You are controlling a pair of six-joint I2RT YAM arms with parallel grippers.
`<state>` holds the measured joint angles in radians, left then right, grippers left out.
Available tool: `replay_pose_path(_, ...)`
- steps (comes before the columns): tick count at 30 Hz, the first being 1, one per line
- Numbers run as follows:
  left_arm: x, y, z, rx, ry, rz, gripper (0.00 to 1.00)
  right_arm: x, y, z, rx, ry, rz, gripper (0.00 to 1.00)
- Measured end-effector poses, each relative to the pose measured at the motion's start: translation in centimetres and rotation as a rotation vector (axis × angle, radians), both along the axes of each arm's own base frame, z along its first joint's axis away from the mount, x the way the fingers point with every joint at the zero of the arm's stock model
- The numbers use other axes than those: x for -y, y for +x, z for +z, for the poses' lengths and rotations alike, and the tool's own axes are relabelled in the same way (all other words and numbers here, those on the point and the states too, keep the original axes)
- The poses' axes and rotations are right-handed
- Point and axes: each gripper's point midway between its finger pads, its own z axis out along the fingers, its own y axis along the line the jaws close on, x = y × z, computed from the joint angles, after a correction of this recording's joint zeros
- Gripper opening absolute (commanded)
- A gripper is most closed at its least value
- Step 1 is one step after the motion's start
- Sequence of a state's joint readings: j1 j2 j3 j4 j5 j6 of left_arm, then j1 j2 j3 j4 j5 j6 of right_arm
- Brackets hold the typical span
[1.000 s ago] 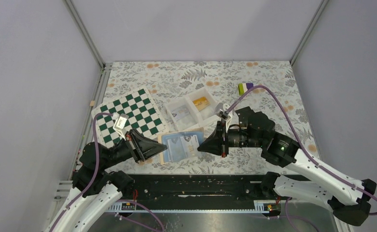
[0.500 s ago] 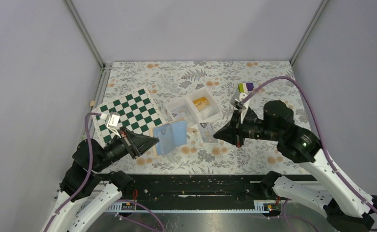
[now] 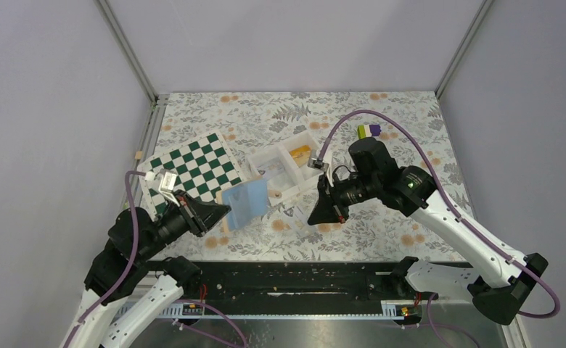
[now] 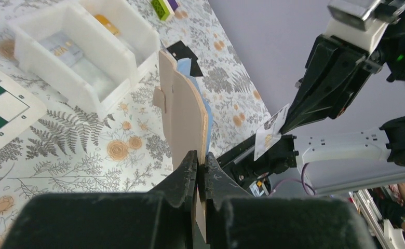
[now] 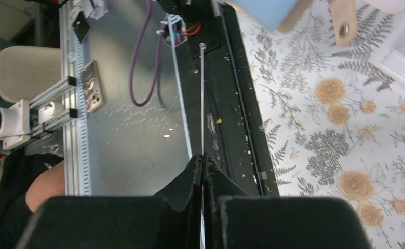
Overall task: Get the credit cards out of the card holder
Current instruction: Place the credit card in the storage box.
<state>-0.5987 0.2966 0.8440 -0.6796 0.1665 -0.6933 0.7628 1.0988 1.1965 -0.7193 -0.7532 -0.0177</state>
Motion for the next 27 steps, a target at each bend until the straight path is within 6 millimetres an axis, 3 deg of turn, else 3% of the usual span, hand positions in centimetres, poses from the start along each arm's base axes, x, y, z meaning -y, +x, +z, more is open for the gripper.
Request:
replay_pose_path(7,1.3,-0.5,-0.9,-0.018,0.004,-0.08,0.0,-0.7,-0.7,1.1,-0.018,0.067,0.058,0.0)
replay_pose_path(19,3.9,0.0,-3.7,-0.099,-0.027,-0.179,0.0,-0.9,-0.7,-0.5,-0.068,0.071,0.004,0.0)
replay_pose_path(22,3.5,0.5,-4.1,-0.113,-0.008,-0.142,0.0,-0.8,0.2,-0.6,-0.06,0.062,-0.042,0.0)
replay_pose_path(27,1.1,1.9,-4.2,-0.122,0.053,0.022,0.0,-0.8,2.1,-0.9,-0.075,0.042,-0.144,0.0)
